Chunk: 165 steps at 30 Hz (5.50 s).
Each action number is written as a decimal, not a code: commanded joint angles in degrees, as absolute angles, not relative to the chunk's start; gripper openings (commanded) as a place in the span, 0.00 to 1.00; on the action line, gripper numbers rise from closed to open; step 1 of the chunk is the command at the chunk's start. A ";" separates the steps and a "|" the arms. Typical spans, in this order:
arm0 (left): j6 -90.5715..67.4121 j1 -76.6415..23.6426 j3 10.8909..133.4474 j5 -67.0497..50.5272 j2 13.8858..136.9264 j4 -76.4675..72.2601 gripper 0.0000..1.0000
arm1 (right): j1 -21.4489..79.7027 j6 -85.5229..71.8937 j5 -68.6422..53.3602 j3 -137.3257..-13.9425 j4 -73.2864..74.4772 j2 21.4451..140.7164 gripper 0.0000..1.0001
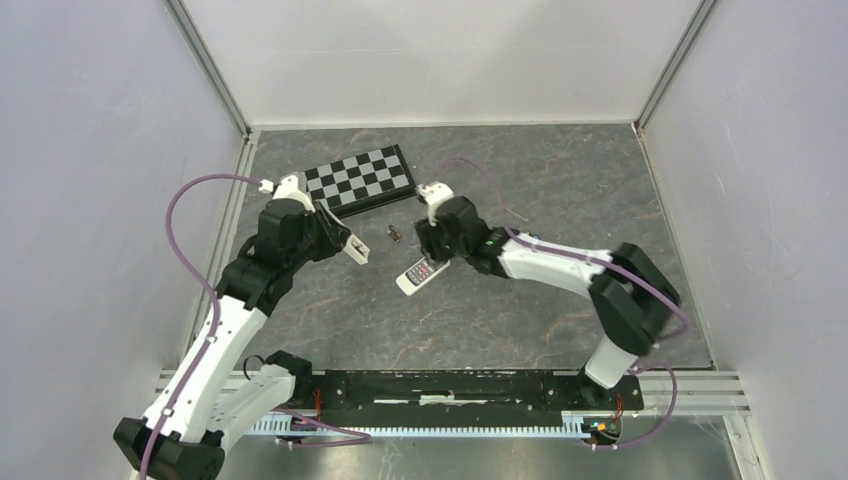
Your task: Load the batteries into the remote control
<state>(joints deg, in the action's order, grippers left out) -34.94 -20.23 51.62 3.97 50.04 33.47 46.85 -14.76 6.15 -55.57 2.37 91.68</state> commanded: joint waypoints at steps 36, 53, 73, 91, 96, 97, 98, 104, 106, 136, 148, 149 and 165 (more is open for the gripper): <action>-29.62 -20.04 57.75 6.51 48.22 38.50 0.02 | 48.96 -22.78 14.39 -108.11 19.31 134.75 0.31; -29.44 -20.02 57.62 4.24 47.30 38.58 0.02 | 48.83 -24.97 16.13 -111.00 24.87 136.86 0.12; -30.45 -20.01 54.28 -4.84 47.26 35.61 0.02 | 49.40 -18.48 17.98 -95.99 28.85 126.26 0.18; -31.01 -20.03 48.97 -3.82 49.71 26.27 0.02 | 47.74 -14.94 12.24 -84.20 16.04 119.57 0.06; -31.62 -20.04 45.47 -7.75 51.70 19.93 0.02 | 47.06 -10.87 10.82 -78.36 6.63 111.37 0.06; -31.91 -20.04 44.78 -8.91 52.12 18.43 0.02 | 46.79 -10.11 9.76 -76.55 4.91 109.29 0.06; -32.13 -20.02 44.13 -9.83 52.69 17.07 0.02 | 46.55 -9.44 8.42 -75.34 3.30 107.79 0.06; -34.88 -19.99 42.49 -15.30 55.87 9.07 0.02 | 44.47 -7.88 4.50 -67.30 -0.31 98.01 0.06; -36.04 -20.03 41.86 -19.12 57.64 5.41 0.02 | 44.05 -7.83 2.76 -64.31 -1.55 94.74 0.07; -52.83 -20.76 42.31 -44.21 76.23 -15.20 0.02 | 45.95 -8.50 -11.73 -46.04 -3.26 68.22 0.07; -54.65 -20.79 42.26 -45.48 76.94 -15.22 0.02 | 47.11 -7.74 -11.69 -47.02 -3.43 71.43 0.08; -54.81 -20.83 42.19 -45.68 76.99 -15.41 0.02 | 47.16 -7.76 -11.72 -47.11 -3.47 71.67 0.08; -60.94 -20.83 41.14 -46.85 76.38 -20.73 0.02 | 47.54 -11.39 -8.75 -49.16 -2.46 73.15 0.28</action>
